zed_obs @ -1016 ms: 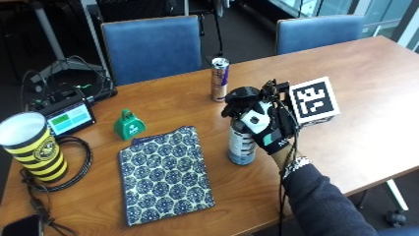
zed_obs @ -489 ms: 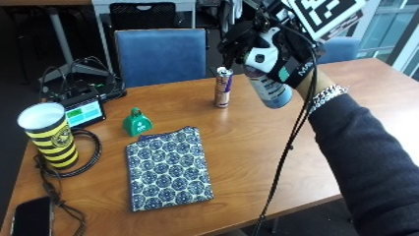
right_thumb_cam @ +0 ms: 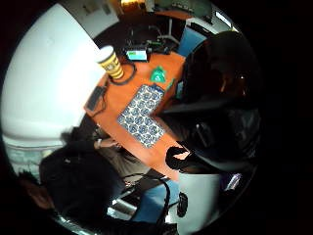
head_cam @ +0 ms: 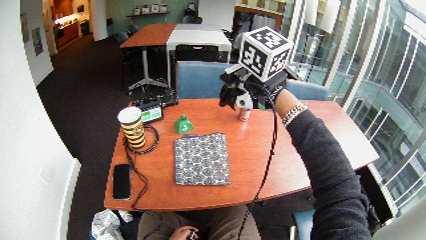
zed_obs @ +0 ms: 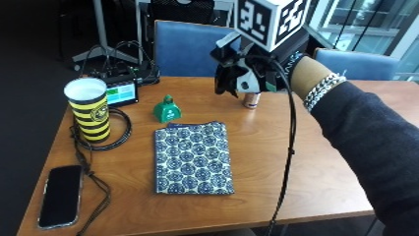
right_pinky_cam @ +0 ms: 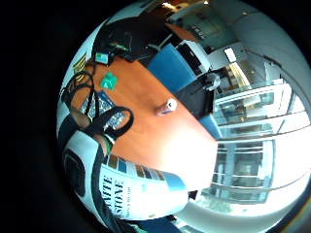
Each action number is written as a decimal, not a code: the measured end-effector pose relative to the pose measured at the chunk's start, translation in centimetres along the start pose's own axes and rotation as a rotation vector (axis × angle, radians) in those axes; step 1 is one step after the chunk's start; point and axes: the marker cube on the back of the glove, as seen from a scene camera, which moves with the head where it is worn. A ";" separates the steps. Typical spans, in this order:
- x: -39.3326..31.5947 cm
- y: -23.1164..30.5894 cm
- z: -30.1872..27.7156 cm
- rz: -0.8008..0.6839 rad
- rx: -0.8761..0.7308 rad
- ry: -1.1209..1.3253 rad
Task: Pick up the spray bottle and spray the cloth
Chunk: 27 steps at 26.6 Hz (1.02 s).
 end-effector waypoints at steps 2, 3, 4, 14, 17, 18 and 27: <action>-1.5 -0.2 2.1 -0.033 -0.086 0.101; -2.3 -0.2 3.3 -0.053 -0.128 0.142; -3.0 -0.2 4.5 -0.072 -0.164 0.174; -7.5 1.1 13.9 -0.171 -0.388 0.238; -7.9 1.4 15.0 -0.173 -0.411 0.226; -8.0 1.4 15.2 -0.171 -0.414 0.218; -7.1 -0.9 12.0 -0.101 -0.314 0.040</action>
